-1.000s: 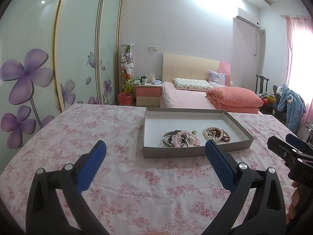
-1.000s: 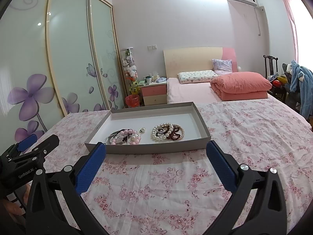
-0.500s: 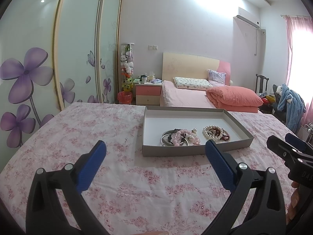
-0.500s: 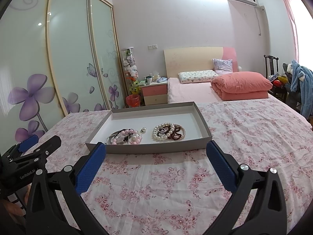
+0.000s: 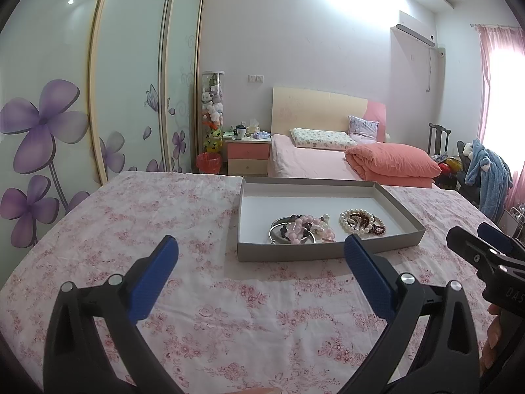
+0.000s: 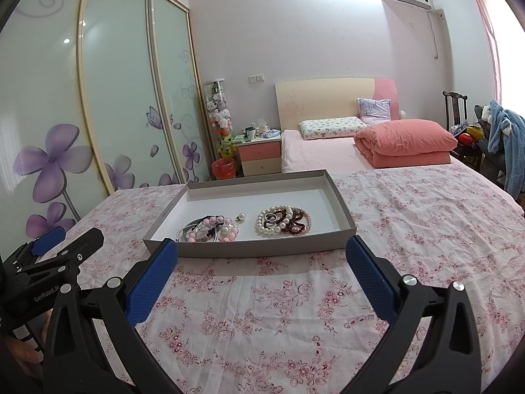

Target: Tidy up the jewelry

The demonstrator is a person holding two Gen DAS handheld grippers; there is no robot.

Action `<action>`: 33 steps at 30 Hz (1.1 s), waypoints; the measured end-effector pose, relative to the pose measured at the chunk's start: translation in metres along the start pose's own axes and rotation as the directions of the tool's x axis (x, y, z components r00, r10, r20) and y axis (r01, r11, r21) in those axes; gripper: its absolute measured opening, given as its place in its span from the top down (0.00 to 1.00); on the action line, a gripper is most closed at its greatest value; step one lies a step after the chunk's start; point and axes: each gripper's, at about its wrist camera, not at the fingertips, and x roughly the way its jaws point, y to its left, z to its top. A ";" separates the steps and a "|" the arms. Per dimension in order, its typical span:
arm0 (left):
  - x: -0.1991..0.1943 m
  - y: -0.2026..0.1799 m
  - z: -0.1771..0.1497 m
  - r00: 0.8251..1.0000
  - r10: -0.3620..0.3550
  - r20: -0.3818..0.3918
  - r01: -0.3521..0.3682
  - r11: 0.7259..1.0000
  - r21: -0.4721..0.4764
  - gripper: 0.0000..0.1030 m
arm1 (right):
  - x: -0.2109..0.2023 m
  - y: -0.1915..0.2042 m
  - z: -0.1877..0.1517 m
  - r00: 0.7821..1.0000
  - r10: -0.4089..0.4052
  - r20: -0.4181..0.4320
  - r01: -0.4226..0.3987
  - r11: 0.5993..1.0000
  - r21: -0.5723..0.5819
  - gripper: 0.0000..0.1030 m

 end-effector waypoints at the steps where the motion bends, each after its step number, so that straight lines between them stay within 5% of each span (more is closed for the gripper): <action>1: 0.000 0.000 0.000 1.000 0.000 0.000 0.000 1.000 0.000 0.04 | 0.000 0.001 0.000 1.000 0.000 -0.001 0.000 1.000 0.000 0.02; 33: 0.001 -0.002 -0.002 1.000 -0.001 -0.002 0.001 1.000 0.004 0.04 | 0.001 0.000 0.000 1.000 0.000 -0.001 0.000 1.000 0.001 0.02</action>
